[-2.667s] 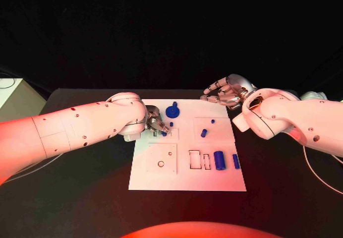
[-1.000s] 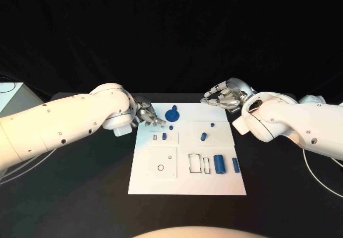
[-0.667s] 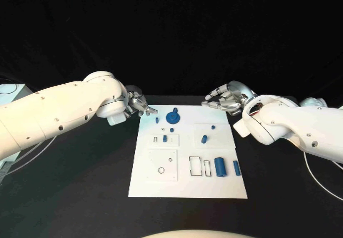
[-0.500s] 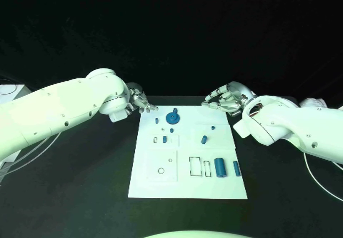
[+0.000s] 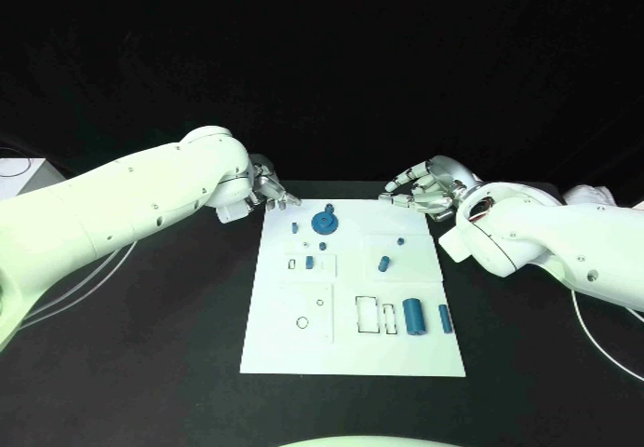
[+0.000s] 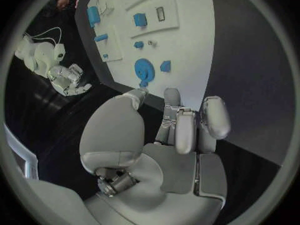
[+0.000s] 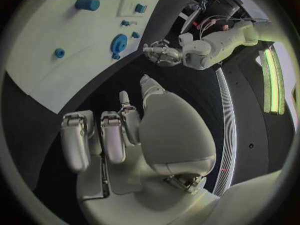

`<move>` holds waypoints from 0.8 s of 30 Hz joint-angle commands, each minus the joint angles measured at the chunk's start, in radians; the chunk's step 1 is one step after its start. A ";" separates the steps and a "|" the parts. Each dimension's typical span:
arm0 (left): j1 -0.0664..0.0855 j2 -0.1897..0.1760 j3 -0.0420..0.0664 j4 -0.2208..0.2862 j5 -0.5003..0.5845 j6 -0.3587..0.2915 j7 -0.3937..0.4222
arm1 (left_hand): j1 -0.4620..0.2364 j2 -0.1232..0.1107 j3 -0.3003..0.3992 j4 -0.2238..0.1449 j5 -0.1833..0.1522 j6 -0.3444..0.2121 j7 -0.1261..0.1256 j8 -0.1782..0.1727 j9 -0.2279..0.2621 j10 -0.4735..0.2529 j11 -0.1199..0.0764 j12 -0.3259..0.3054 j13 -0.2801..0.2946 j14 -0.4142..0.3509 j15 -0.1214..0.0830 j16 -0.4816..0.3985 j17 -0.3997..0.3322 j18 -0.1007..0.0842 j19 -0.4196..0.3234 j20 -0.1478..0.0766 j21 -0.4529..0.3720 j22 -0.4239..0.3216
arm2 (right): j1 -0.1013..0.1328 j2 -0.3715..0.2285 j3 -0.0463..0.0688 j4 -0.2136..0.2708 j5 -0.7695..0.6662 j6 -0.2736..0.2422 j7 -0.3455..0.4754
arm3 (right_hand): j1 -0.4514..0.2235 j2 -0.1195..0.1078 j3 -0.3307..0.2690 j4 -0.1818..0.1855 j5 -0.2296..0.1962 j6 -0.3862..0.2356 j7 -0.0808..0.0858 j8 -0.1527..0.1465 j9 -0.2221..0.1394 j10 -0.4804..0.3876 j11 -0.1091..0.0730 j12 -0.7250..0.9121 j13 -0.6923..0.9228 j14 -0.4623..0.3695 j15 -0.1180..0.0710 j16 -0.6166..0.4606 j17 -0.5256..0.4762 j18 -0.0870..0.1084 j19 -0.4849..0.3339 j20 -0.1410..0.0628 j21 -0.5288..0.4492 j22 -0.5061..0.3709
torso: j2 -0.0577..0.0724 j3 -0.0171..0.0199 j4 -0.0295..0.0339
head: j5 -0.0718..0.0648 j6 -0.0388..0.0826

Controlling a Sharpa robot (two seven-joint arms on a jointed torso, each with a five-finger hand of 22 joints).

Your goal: Assemble the parts on the task board

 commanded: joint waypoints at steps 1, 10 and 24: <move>-0.003 0.017 -0.002 -0.027 -0.005 0.051 0.027 | -0.013 -0.002 -0.011 -0.002 -0.004 0.000 0.004 -0.008 -0.003 -0.008 0.000 -0.002 -0.001 0.041 0.008 -0.004 0.110 0.012 -0.003 0.006 -0.006 -0.001 | -0.001 0.000 0.000 0.003 -0.001 -0.011 0.029 | -0.008 0.002 0.000 0.005 0.007 -0.004 -0.001 0.003 -0.001 -0.007 0.000 -0.006 0.092 0.102 0.003 -0.001 0.248 0.005 0.083 0.008 -0.009 0.234 | 0.005 -0.0013 -0.0034 | 0.003 0.002; -0.011 0.049 -0.011 -0.079 -0.004 0.057 0.040 | -0.016 0.000 -0.013 -0.002 -0.004 0.001 0.005 -0.008 -0.005 -0.009 0.000 -0.002 -0.002 0.041 0.008 -0.002 0.111 0.012 -0.003 0.007 -0.005 -0.001 | 0.000 -0.001 0.000 0.008 0.003 -0.027 0.041 | -0.008 0.002 0.000 0.004 0.007 -0.004 -0.001 0.003 -0.001 -0.009 0.000 -0.008 0.091 0.101 0.003 -0.002 0.246 0.006 0.081 0.008 -0.012 0.232 | 0.003 -0.0006 -0.0003 | 0.002 -0.001; -0.021 0.064 -0.023 -0.104 0.005 0.097 0.044 | -0.022 0.000 -0.019 -0.002 -0.005 0.003 0.005 -0.008 -0.007 -0.012 0.001 -0.003 -0.005 0.040 0.009 -0.002 0.111 0.013 -0.004 0.008 -0.007 -0.002 | 0.000 0.000 0.000 0.008 0.003 -0.035 0.047 | -0.007 0.003 0.002 0.003 0.010 -0.004 -0.001 0.003 -0.001 -0.021 0.000 -0.021 0.079 0.097 0.003 -0.010 0.230 0.011 0.072 0.007 -0.031 0.220 | 0.002 -0.0001 -0.0010 | 0.002 -0.001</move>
